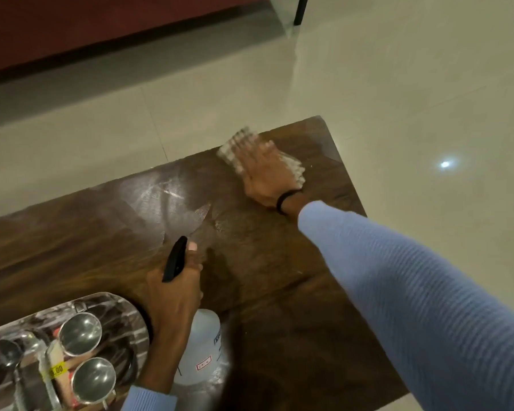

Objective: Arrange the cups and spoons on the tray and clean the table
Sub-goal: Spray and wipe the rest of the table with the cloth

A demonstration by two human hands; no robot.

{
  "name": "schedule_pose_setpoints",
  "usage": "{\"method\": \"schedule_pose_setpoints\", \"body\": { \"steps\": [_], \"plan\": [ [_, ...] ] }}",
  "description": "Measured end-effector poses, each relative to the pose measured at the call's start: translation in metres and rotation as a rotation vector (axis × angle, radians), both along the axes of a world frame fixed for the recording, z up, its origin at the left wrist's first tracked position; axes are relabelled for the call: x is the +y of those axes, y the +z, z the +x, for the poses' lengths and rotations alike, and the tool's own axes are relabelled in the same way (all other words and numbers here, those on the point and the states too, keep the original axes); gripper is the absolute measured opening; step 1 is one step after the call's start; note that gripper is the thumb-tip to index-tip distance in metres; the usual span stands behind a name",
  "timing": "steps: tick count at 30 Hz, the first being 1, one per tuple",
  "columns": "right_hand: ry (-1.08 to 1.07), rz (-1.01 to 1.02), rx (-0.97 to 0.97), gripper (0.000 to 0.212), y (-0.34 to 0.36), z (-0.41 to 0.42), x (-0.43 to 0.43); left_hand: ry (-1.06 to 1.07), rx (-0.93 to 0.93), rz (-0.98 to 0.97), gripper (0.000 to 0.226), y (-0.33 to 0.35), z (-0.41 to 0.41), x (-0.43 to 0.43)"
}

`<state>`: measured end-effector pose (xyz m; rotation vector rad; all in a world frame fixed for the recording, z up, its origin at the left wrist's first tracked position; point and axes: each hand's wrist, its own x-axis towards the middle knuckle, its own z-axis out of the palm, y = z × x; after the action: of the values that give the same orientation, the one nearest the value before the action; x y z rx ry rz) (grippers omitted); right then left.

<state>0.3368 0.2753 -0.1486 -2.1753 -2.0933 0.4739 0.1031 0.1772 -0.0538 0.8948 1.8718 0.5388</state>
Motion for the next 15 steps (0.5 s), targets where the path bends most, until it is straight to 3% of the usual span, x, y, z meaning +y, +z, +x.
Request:
{"method": "schedule_pose_setpoints", "body": {
  "steps": [4,9,12,15],
  "plan": [
    [-0.309,-0.002,-0.064,0.06,-0.006,0.088,-0.024,0.017,0.033,0.009,0.038,-0.005,0.001,-0.004],
    [-0.565,-0.006,-0.055,0.058,0.0,0.049,-0.149,0.006,0.053,-0.014,0.04,-0.002,0.006,-0.014],
    [-0.463,-0.119,-0.021,0.061,0.005,-0.031,-0.222,-0.028,0.056,-0.006,0.038,-0.001,0.012,-0.019],
    [-0.326,-0.126,0.071,0.061,0.005,-0.089,-0.222,-0.042,0.065,-0.003,0.038,-0.003,0.015,-0.029]
  ]
}}
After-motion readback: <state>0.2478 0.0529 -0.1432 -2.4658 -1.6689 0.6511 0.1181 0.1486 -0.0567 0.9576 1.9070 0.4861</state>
